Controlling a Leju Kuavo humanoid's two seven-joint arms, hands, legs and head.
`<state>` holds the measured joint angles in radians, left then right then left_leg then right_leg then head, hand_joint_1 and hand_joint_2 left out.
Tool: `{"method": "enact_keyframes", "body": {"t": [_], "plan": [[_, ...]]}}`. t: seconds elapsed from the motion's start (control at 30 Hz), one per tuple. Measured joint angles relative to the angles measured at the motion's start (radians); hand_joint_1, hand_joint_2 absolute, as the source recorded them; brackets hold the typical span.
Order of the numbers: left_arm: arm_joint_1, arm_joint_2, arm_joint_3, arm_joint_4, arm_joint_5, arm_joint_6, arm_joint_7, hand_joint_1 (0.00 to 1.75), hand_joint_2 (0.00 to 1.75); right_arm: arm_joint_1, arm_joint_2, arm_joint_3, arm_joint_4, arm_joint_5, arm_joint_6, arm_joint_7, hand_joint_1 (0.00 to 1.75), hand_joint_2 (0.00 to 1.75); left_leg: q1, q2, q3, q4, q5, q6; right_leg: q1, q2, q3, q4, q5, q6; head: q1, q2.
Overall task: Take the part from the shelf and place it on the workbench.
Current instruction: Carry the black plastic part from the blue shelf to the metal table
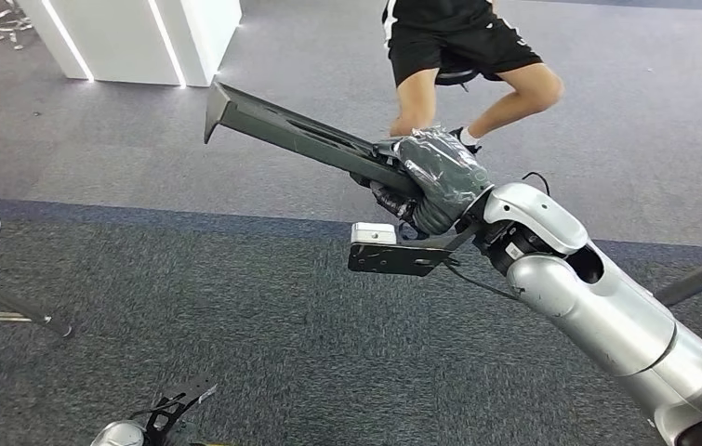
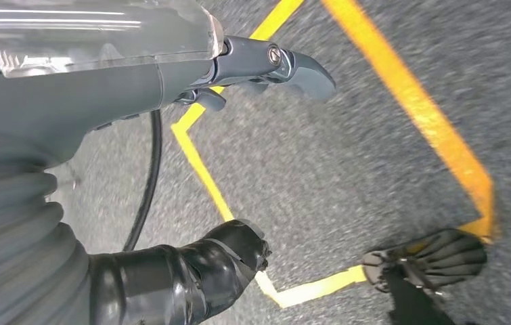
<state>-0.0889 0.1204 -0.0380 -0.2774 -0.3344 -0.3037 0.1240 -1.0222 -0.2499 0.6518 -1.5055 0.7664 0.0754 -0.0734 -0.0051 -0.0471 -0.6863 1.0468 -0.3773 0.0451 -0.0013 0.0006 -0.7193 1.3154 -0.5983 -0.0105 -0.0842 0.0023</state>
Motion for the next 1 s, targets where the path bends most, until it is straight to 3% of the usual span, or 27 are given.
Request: {"method": "enact_keyframes", "body": {"t": [0.03, 0.1, 0.13, 0.17, 0.23, 0.27, 0.33, 0.4, 0.43, 0.47, 0.5, 0.53, 0.57, 0.6, 0.63, 0.67, 0.7, 0.77, 0.83, 0.9, 0.97, 1.0], "plan": [[0.002, -0.001, 0.001, 0.000, 0.000, 0.000, -0.001, 0.00, 1.75, -0.001, 0.000, 0.001, 0.000, 0.000, 0.000, 0.001, 1.75, 1.75, -0.005, -0.016, -0.010, 0.000, 0.010, 0.003, 0.015, 0.008, 0.033, -0.040, 0.021, -0.018, 0.000, 0.000], [0.003, -0.009, 0.001, 0.001, 0.000, -0.001, -0.002, 0.00, 1.75, -0.007, 0.000, 0.002, -0.001, 0.000, 0.000, 0.003, 1.75, 1.75, -0.009, -0.044, -0.028, -0.001, 0.030, 0.004, 0.042, 0.043, 0.123, -0.175, 0.062, -0.059, -0.001, 0.000], [0.004, -0.014, 0.002, 0.002, 0.000, -0.002, -0.002, 0.00, 1.75, -0.012, 0.000, 0.002, -0.002, 0.000, -0.001, 0.004, 1.75, 1.75, -0.007, -0.056, -0.033, -0.005, 0.040, 0.002, 0.051, 0.056, 0.155, -0.230, 0.077, -0.071, -0.001, 0.000], [0.004, -0.017, 0.002, 0.002, 0.000, -0.002, -0.003, 0.00, 1.75, -0.016, 0.000, 0.002, -0.004, 0.000, -0.001, 0.004, 1.75, 1.75, -0.003, -0.067, -0.036, -0.010, 0.051, -0.003, 0.055, 0.062, 0.171, -0.263, 0.085, -0.078, -0.001, 0.000], [0.006, -0.020, 0.004, 0.003, 0.000, -0.003, -0.003, 0.00, 1.75, -0.023, 0.002, 0.003, -0.005, 0.000, -0.001, 0.004, 1.75, 1.75, 0.005, -0.091, -0.035, -0.029, 0.076, -0.015, 0.058, 0.044, 0.175, -0.287, 0.106, -0.081, 0.003, 0.000], [0.008, -0.020, 0.005, 0.004, 0.001, -0.003, -0.002, 0.00, 1.75, -0.024, 0.002, 0.005, -0.005, 0.000, -0.001, 0.004, 1.75, 1.75, 0.004, -0.092, -0.035, -0.038, 0.083, -0.018, 0.055, 0.029, 0.177, -0.305, 0.121, -0.081, 0.005, 0.000], [0.012, -0.019, 0.008, 0.005, 0.006, -0.005, -0.003, 0.00, 1.75, -0.025, 0.006, 0.008, -0.005, 0.000, -0.001, 0.005, 1.75, 1.75, -0.002, -0.050, -0.047, -0.024, 0.052, -0.026, 0.046, -0.001, 0.182, -0.349, 0.158, -0.076, 0.005, 0.000], [0.012, -0.018, 0.019, 0.006, 0.015, -0.010, -0.012, 0.00, 1.75, -0.027, 0.007, 0.010, -0.005, 0.000, -0.001, 0.006, 1.75, 1.75, 0.004, 0.010, -0.077, 0.066, -0.033, -0.039, 0.036, -0.028, 0.174, -0.373, 0.183, -0.062, 0.004, 0.000], [0.011, -0.018, 0.024, 0.006, 0.018, -0.014, -0.017, 0.00, 1.75, -0.028, 0.007, 0.011, -0.005, 0.000, -0.001, 0.007, 1.75, 1.75, 0.013, 0.024, -0.092, 0.127, -0.066, -0.050, 0.032, -0.044, 0.166, -0.375, 0.191, -0.055, 0.004, 0.000], [0.011, -0.017, 0.027, 0.006, 0.020, -0.016, -0.022, 0.00, 1.75, -0.027, 0.007, 0.012, -0.005, 0.000, -0.001, 0.007, 1.75, 1.75, 0.023, 0.032, -0.101, 0.178, -0.080, -0.062, 0.026, -0.060, 0.156, -0.374, 0.197, -0.046, 0.004, 0.000], [0.011, -0.017, 0.029, 0.006, 0.022, -0.018, -0.025, 0.00, 1.75, -0.025, 0.007, 0.014, -0.005, 0.000, -0.001, 0.007, 1.75, 1.75, 0.035, 0.038, -0.097, 0.204, -0.072, -0.075, 0.020, -0.076, 0.145, -0.370, 0.202, -0.037, 0.004, 0.000], [0.013, -0.017, 0.030, 0.006, 0.022, -0.019, -0.026, 0.00, 1.75, -0.025, 0.007, 0.015, -0.005, 0.000, -0.001, 0.007, 1.75, 1.75, 0.047, 0.045, -0.078, 0.196, -0.052, -0.091, 0.012, -0.092, 0.132, -0.364, 0.207, -0.028, 0.004, 0.000], [0.013, -0.018, 0.032, 0.006, 0.023, -0.020, -0.026, 0.00, 1.75, -0.024, 0.007, 0.015, -0.005, 0.000, -0.001, 0.007, 1.75, 1.75, 0.060, 0.060, -0.039, 0.154, -0.031, -0.109, 0.004, -0.106, 0.117, -0.352, 0.209, -0.018, 0.004, 0.000], [0.012, -0.019, 0.033, 0.006, 0.023, -0.020, -0.027, 0.00, 1.75, -0.025, 0.007, 0.015, -0.006, 0.000, -0.001, 0.007, 1.75, 1.75, 0.065, 0.084, 0.008, 0.095, -0.031, -0.129, -0.002, -0.118, 0.100, -0.336, 0.209, -0.007, 0.001, 0.000], [0.010, -0.020, 0.036, 0.006, 0.023, -0.020, -0.028, 0.00, 1.75, -0.026, 0.006, 0.015, -0.006, 0.000, -0.001, 0.008, 1.75, 1.75, 0.065, 0.101, 0.041, 0.049, -0.036, -0.135, -0.006, -0.129, 0.085, -0.318, 0.205, 0.005, 0.000, 0.000], [0.009, -0.021, 0.038, 0.006, 0.024, -0.019, -0.029, 0.00, 1.75, -0.027, 0.005, 0.015, -0.007, 0.000, -0.001, 0.008, 1.75, 1.75, 0.062, 0.114, 0.062, 0.017, -0.053, -0.132, -0.007, -0.139, 0.074, -0.299, 0.199, 0.016, -0.002, 0.000], [0.008, -0.020, 0.041, 0.005, 0.024, -0.019, -0.029, 0.00, 1.75, -0.027, 0.004, 0.016, -0.008, 0.000, -0.001, 0.008, 1.75, 1.75, 0.055, 0.113, 0.065, 0.010, -0.070, -0.118, -0.008, -0.148, 0.068, -0.285, 0.193, 0.025, -0.003, 0.000], [0.012, -0.014, 0.045, 0.006, 0.024, -0.018, -0.030, 0.00, 1.75, -0.025, 0.003, 0.017, -0.007, 0.000, -0.001, 0.008, 1.75, 1.75, 0.048, 0.089, 0.053, 0.015, -0.075, -0.077, -0.015, -0.156, 0.068, -0.270, 0.186, 0.038, 0.000, 0.000], [0.014, -0.011, 0.047, 0.006, 0.024, -0.018, -0.030, 0.00, 1.75, -0.024, 0.003, 0.018, -0.007, 0.000, -0.001, 0.008, 1.75, 1.75, 0.043, 0.068, 0.046, 0.017, -0.066, -0.052, -0.026, -0.103, 0.058, -0.236, 0.153, 0.046, 0.003, 0.000], [0.013, -0.010, 0.047, 0.006, 0.024, -0.019, -0.029, 0.00, 1.75, -0.023, -0.002, 0.018, -0.006, 0.000, -0.001, 0.008, 1.75, 1.75, 0.037, 0.046, 0.037, 0.016, -0.055, -0.036, -0.024, -0.029, 0.016, -0.129, 0.077, 0.044, 0.005, 0.000], [0.011, -0.010, 0.049, 0.006, 0.025, -0.018, -0.030, 0.00, 1.75, -0.021, -0.006, 0.018, -0.006, 0.000, -0.001, 0.008, 1.75, 1.75, 0.024, 0.017, 0.028, 0.016, -0.046, -0.025, -0.012, -0.005, -0.032, -0.007, 0.020, 0.028, 0.005, 0.000], [0.012, -0.010, 0.050, 0.006, 0.026, -0.017, -0.030, 0.00, 1.75, -0.019, -0.006, 0.018, -0.005, 0.000, -0.001, 0.008, 1.75, 1.75, 0.017, 0.001, 0.023, 0.016, -0.041, -0.021, -0.005, -0.001, -0.039, 0.016, 0.017, 0.016, 0.005, 0.000]]}}
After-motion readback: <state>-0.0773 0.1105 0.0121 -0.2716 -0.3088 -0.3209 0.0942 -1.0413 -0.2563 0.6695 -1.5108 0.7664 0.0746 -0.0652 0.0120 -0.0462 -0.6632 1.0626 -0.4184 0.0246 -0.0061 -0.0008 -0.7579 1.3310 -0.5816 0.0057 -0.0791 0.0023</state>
